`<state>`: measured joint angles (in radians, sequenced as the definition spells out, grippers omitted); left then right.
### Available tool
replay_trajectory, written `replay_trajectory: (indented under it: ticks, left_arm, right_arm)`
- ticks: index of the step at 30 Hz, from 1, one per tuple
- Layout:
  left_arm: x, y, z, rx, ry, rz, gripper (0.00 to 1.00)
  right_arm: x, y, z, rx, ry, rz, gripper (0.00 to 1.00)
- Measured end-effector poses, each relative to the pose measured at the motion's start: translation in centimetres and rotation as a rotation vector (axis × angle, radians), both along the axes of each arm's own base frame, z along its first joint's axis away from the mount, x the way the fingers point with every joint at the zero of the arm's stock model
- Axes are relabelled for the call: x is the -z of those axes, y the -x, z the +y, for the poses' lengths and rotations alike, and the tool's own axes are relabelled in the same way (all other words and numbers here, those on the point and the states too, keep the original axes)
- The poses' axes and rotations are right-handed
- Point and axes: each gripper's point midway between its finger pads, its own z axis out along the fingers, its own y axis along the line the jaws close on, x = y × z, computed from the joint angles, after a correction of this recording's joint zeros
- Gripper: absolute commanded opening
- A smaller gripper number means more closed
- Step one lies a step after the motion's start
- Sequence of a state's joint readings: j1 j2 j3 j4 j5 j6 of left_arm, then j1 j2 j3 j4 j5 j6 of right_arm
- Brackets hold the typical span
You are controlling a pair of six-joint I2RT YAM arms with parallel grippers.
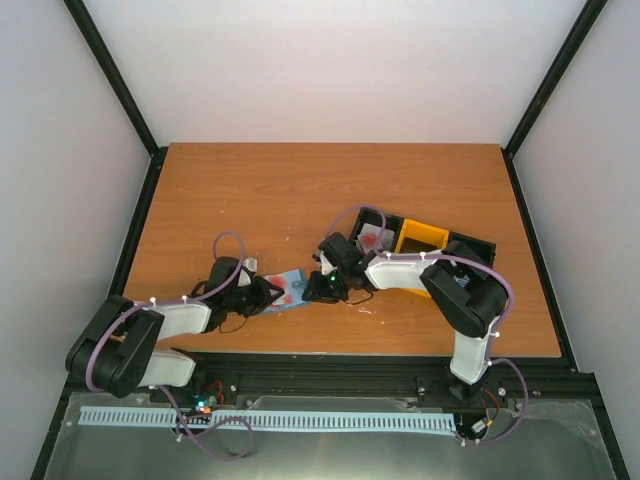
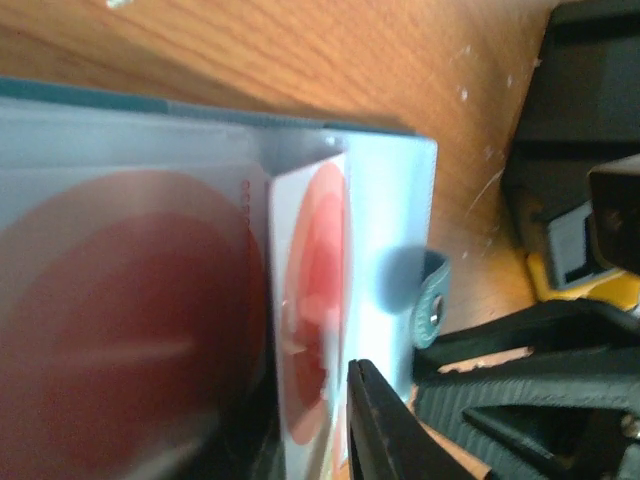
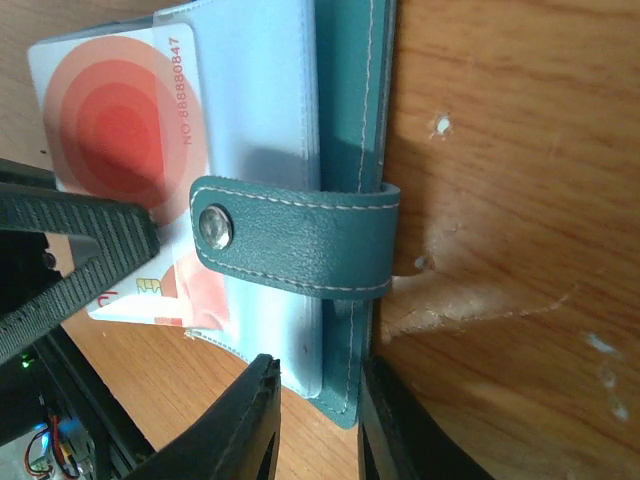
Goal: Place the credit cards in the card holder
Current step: Insert the credit card into the card holder.
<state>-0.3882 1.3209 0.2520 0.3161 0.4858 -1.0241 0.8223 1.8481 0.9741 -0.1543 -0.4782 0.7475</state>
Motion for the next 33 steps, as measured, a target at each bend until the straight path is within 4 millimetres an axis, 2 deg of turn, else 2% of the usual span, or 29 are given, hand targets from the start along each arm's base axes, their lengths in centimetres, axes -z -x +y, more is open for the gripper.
replay_trajectory:
  ticks: [6,12,18,26,33]
  left_arm:
    - [0.1,0.5,-0.2,0.037,-0.011,0.001,0.42]
    - [-0.8,0.6,0.3,0.031,-0.046,0.001,0.58]
    - [-0.9,0.7,0.8,0.011,-0.087,0.064,0.61]
    - [-1.2,1.3,1.6,-0.020,-0.136,0.132,0.72]
    - [-1.1,1.8,1.8,-0.018,-0.153,0.172,0.74]
  right_arm:
    - [0.1,-0.1,0.1,0.001,0.009,-0.015,0.24]
    - [0.0,-0.1,0.1,0.002,0.008,-0.018,0.24]
    - [0.0,-0.2,0.2,0.002,0.007,-0.023,0.24]
    - [0.0,-0.2,0.2,0.003,0.007,-0.024,0.24]
    - [-0.1,-0.2,0.3,-0.004,0.002,-0.028,0.26]
